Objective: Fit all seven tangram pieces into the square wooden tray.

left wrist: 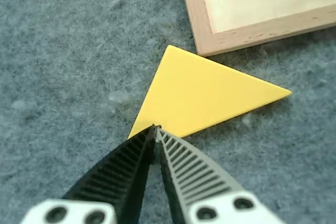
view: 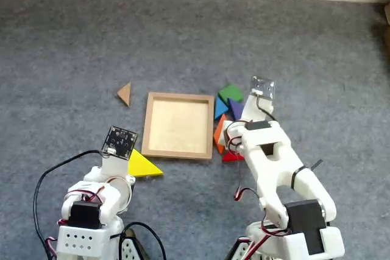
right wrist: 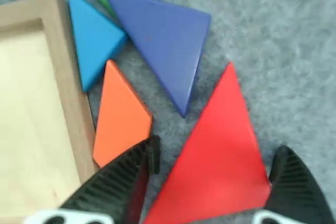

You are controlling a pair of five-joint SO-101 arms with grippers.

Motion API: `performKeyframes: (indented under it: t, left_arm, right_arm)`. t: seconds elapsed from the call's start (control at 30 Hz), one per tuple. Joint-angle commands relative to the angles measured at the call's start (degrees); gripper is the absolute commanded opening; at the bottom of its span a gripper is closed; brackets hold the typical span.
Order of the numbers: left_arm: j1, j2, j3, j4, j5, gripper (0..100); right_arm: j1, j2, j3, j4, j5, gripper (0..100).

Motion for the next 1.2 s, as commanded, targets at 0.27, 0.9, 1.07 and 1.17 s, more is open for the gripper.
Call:
performKeyframes:
  t: [0.27, 0.9, 1.07, 1.17]
  left_arm:
    - [-0.57, -2.95, 1.19, 0.18, -0.53, 1]
    - [-0.57, -2.95, 1.19, 0.18, -0.53, 1]
    - [-0.57, -2.95, 1.19, 0.18, -0.53, 1]
    - [-0.57, -2.95, 1.19, 0.18, -0.53, 1]
  right_arm:
    - [1.19, -5.76, -1.63, -1.19, -0.18, 23.3]
    - [-2.51, -3.38, -11.65, 17.54, -11.69, 32.0]
    - [-2.33, 3.21, -15.16, 17.54, -12.31, 32.0]
    - [-2.33, 6.55, -16.66, 17.54, -12.31, 32.0]
